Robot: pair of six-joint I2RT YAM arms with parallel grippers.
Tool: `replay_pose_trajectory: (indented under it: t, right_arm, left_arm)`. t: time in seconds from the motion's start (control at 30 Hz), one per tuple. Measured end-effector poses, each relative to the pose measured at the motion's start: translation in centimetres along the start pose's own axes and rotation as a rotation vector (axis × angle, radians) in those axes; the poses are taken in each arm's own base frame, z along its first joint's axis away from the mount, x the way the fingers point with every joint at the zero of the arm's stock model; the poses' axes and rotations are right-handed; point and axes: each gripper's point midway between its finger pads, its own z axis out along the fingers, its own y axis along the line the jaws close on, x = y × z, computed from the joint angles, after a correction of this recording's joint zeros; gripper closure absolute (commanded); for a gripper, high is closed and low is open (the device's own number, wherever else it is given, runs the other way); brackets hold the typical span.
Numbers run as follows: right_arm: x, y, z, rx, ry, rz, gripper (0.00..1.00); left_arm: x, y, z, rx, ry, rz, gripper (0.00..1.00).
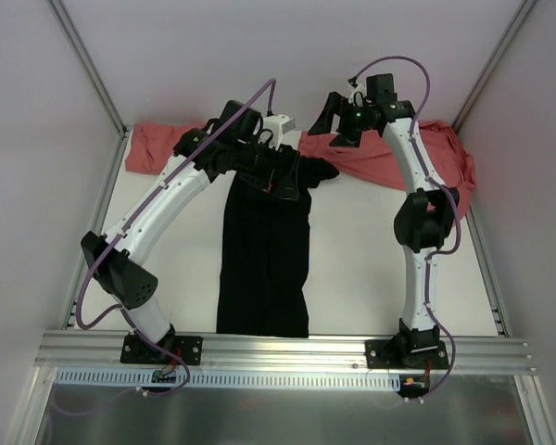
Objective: Fold and stack the t-shirts
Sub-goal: Rotate the tshirt 90 degrees
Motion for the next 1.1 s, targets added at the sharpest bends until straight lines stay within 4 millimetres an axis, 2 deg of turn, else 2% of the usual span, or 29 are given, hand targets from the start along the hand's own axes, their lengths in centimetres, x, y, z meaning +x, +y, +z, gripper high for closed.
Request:
replay_pose_trajectory:
  t: [0.13, 0.27, 0.4, 0.53, 0.63, 0.77, 1.0, 1.1]
  right_arm:
    - [1.2, -4.1, 1.8, 0.109, 0.04, 0.056, 0.0]
    - [2.1, -10.1, 3.4, 0.242, 0.059, 0.152, 0.0]
    - [1.8, -16.8, 2.9, 0.353, 0.039, 0.259, 0.0]
    - [0.8, -21.3, 1.0, 0.428, -0.012, 0.337, 0.01]
    - [-0.4, -22.6, 0.1, 0.443, -0.063, 0.359, 0.01]
    - [-1.1, -22.8, 0.7, 0.44, -0.091, 0.373, 0.0]
    - [0.5, -24.5, 2.6, 0.423, -0.053, 0.471, 0.0]
    - [0.1, -24.8, 2.2, 0.405, -0.063, 0.495, 0.0]
  left_arm:
    - [0.0, -0.2, -0.6, 0.003, -0.015, 0.006, 0.01]
    - [0.2, -0.5, -1.2, 0.004, -0.026, 0.01, 0.01]
    - [0.3, -0.5, -1.3, 0.004, -0.026, 0.009, 0.01]
    - [0.5, -0.4, -1.2, 0.003, -0.02, 0.006, 0.01]
    - [0.6, -0.4, -1.2, 0.003, -0.019, 0.005, 0.01]
    - [0.5, -0.4, -1.2, 0.003, -0.018, 0.004, 0.01]
    - [-0.3, -0.5, -1.0, 0.004, -0.027, 0.007, 0.01]
    - [-0.4, -0.4, -0.8, 0.003, -0.022, 0.004, 0.01]
